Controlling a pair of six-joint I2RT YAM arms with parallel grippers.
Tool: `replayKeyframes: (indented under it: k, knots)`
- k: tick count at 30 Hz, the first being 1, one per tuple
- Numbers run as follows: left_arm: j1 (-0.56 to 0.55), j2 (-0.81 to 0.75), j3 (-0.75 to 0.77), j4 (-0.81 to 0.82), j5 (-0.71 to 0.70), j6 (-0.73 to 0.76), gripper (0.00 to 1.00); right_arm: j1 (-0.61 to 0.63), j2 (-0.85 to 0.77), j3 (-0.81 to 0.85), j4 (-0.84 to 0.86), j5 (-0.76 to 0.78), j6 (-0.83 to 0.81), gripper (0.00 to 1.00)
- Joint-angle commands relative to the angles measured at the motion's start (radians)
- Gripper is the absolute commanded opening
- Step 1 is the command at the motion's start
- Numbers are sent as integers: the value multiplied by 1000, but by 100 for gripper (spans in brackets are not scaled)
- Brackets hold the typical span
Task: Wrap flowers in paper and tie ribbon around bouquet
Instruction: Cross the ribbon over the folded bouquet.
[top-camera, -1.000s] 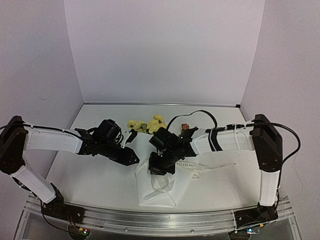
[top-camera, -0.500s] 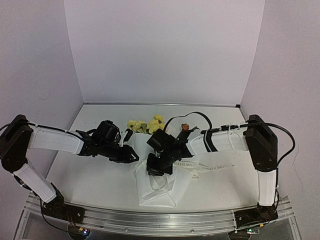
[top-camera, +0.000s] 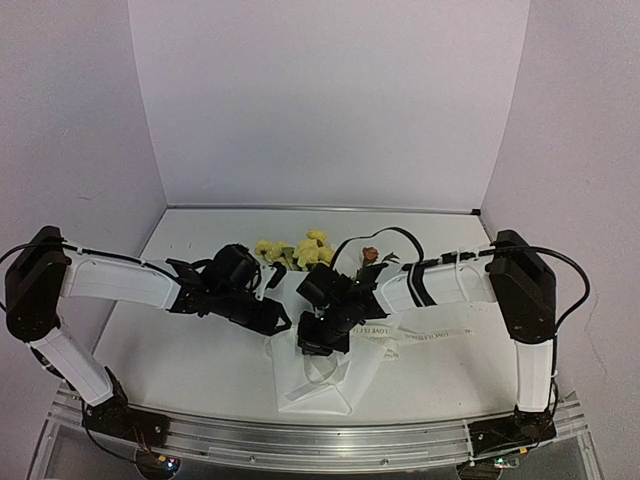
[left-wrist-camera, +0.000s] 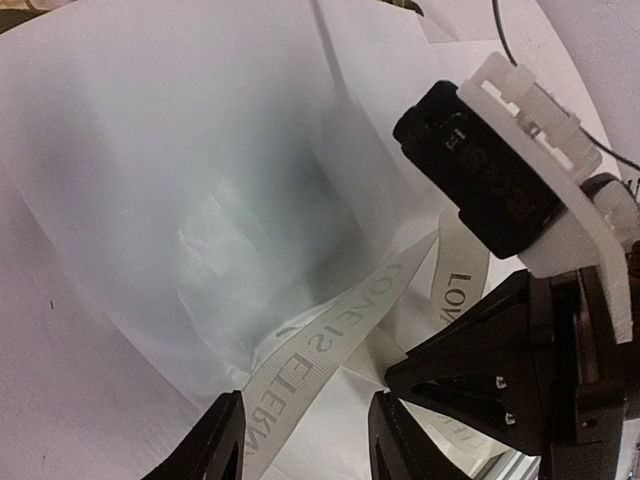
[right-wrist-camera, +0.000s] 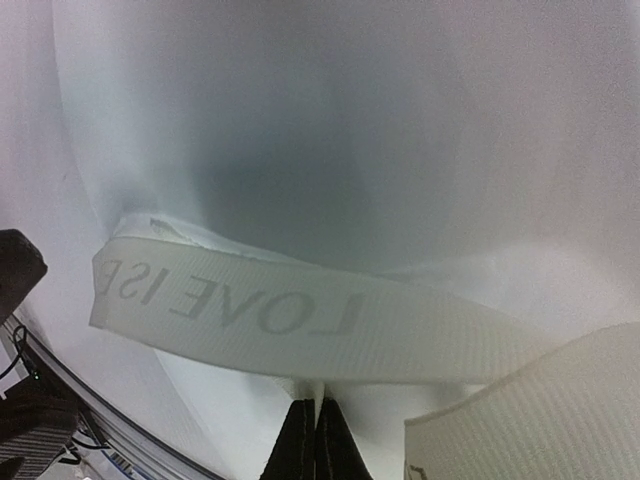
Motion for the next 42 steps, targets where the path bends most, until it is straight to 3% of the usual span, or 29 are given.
replayKeyframes:
  k: [1, 11, 14, 18, 24, 34, 42]
  knots:
    - [-25, 22, 47, -73, -127, 59, 45, -3, -53, 12, -2, 38, -5, 0]
    - [-41, 65, 84, -78, -137, 95, 39, -3, -44, 34, 8, 45, -1, 0]
    - [-41, 74, 95, -74, -132, 99, 31, -2, -44, 32, 23, 46, -4, 0]
    - [-41, 63, 89, -60, -124, 98, 10, -3, -40, 33, 44, 46, -15, 0]
    - [-41, -21, 25, 16, -87, 70, 0, -3, -39, 17, 112, 48, -55, 0]
    - [-41, -102, -81, 116, 17, 14, 1, -3, -15, -1, 237, 83, -179, 0]
    - [-26, -140, -108, 132, 6, -41, 23, 1, -23, -61, 366, 152, -302, 0]
